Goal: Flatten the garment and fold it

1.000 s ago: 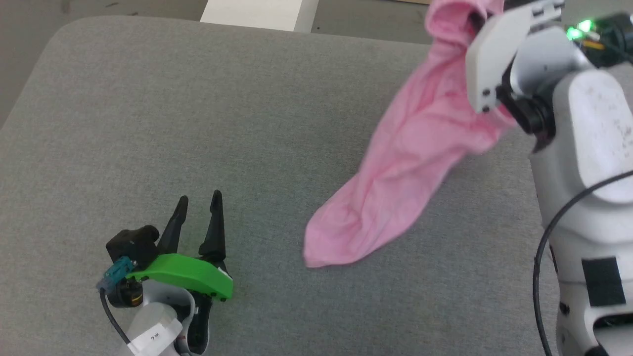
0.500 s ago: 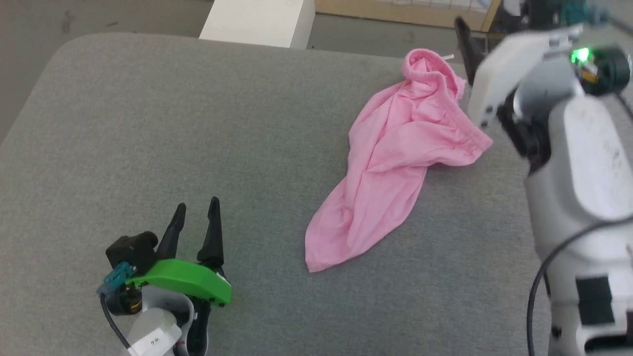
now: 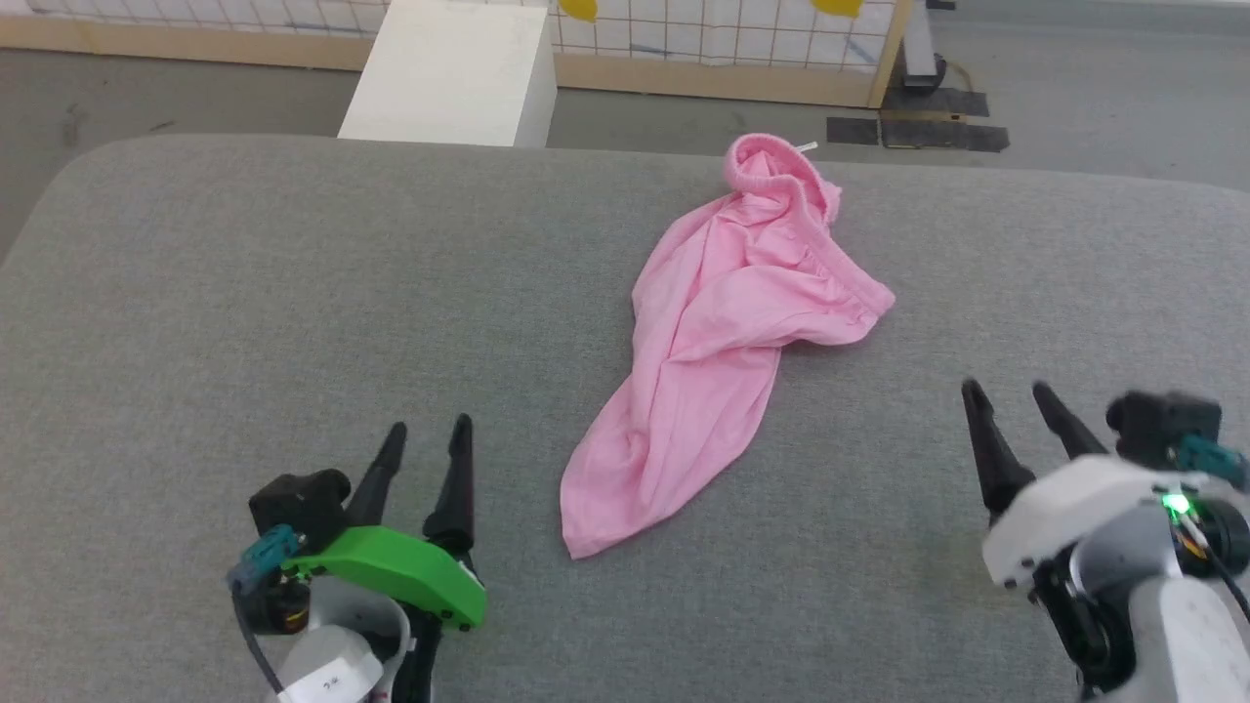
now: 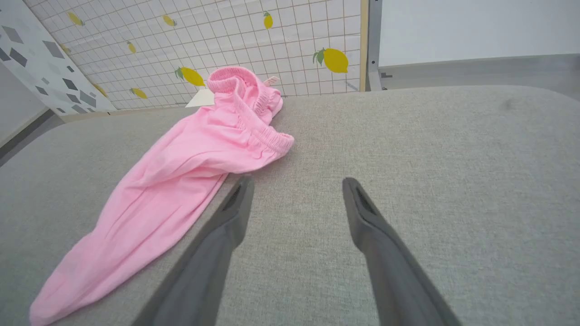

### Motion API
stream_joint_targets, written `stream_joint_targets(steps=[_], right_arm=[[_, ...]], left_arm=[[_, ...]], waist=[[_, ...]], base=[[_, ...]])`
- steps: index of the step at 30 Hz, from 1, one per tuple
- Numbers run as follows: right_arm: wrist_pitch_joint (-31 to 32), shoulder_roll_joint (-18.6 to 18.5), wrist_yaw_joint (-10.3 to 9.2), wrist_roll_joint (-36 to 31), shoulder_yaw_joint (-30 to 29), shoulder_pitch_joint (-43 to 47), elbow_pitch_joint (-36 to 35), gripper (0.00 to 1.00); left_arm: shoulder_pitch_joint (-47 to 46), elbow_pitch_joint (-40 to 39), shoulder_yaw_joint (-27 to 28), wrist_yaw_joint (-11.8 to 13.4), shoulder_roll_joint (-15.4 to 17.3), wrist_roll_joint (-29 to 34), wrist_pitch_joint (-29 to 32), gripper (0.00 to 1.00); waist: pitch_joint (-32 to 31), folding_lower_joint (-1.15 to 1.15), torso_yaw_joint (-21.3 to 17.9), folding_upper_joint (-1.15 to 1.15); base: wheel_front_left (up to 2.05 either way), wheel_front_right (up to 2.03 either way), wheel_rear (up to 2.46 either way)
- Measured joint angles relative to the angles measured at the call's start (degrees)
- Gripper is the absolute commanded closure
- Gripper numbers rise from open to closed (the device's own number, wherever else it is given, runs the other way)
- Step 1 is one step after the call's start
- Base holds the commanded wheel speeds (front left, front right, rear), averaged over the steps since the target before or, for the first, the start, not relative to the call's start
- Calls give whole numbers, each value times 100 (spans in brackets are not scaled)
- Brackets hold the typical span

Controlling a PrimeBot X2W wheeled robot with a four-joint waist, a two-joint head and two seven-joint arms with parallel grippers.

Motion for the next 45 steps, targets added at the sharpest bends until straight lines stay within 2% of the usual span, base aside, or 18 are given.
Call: stream_joint_targets(steps=[2,5,10,12,16,17,19,23,26,29,34,37,39,40,41,42,45], right_arm=[[-8,3,0,116,-81,215,-99,0],[-46,0,0,149,-215,377,-249,0],[-44,1,0,185,-336,428,-444,0],[-44,3,0,211,-338,428,-471,0],[-54,3,0,294,-334,428,-488,0],[-74,2,0,297,-335,428,-488,0],[-110,2,0,302,-335,428,-487,0],[-182,2,0,335,-369,430,-468,0],[-200,1,0,341,-401,434,-438,0],[-204,2,0,342,-380,438,-419,0],[-80,3,0,261,-282,446,-409,0],[70,2,0,207,-223,450,-410,0],[174,2,0,142,-175,459,-414,0],[218,2,0,143,-135,460,-413,0],[276,0,0,122,-67,460,-414,0],[330,-3,0,89,15,460,-423,0],[471,-2,0,-29,300,456,-469,0]], left_arm=[[9,-14,-92,-1,-38,-80,236,0],[27,23,-405,0,-80,-225,1066,0],[-12,70,-805,305,-107,-223,2431,0],[-69,137,-936,447,-75,-116,2822,0],[-233,167,-1094,510,-43,4,3255,0],[-260,188,-1133,505,-42,3,3329,11],[-288,201,-1187,448,-13,-3,3448,100],[-273,165,-1155,349,-13,-153,3483,100],[-180,58,-880,376,-33,-432,3304,100],[-126,-226,-308,579,76,-706,3022,100],[-69,-713,651,1032,527,-895,2747,100],[155,-748,962,1299,665,-990,2744,100],[337,-632,1050,1390,666,-1068,2844,100],[420,-535,1054,1412,660,-1085,2894,96],[482,-468,1069,1411,631,-1117,2884,65],[503,-441,1092,1397,583,-1177,2832,0],[480,-491,1100,1217,450,-1315,2562,0]], waist=[[-10,0,-44,0],[-10,0,-102,0],[42,0,-175,0],[68,0,-204,0],[135,0,-279,0],[153,0,-297,0],[182,0,-327,0],[212,0,-341,0],[198,0,-301,0],[174,0,-236,0],[128,0,-109,0],[118,0,-42,0],[117,0,1,0],[119,0,23,0],[123,0,40,0],[132,0,51,0],[159,0,99,0]], base=[[0,0,0],[0,0,0],[0,0,0],[0,0,0],[0,0,0],[0,0,0],[0,0,0],[0,0,0],[0,0,0],[0,0,0],[0,0,0],[0,0,0],[0,0,0],[0,0,0],[0,0,0],[0,0,0],[0,0,0]])
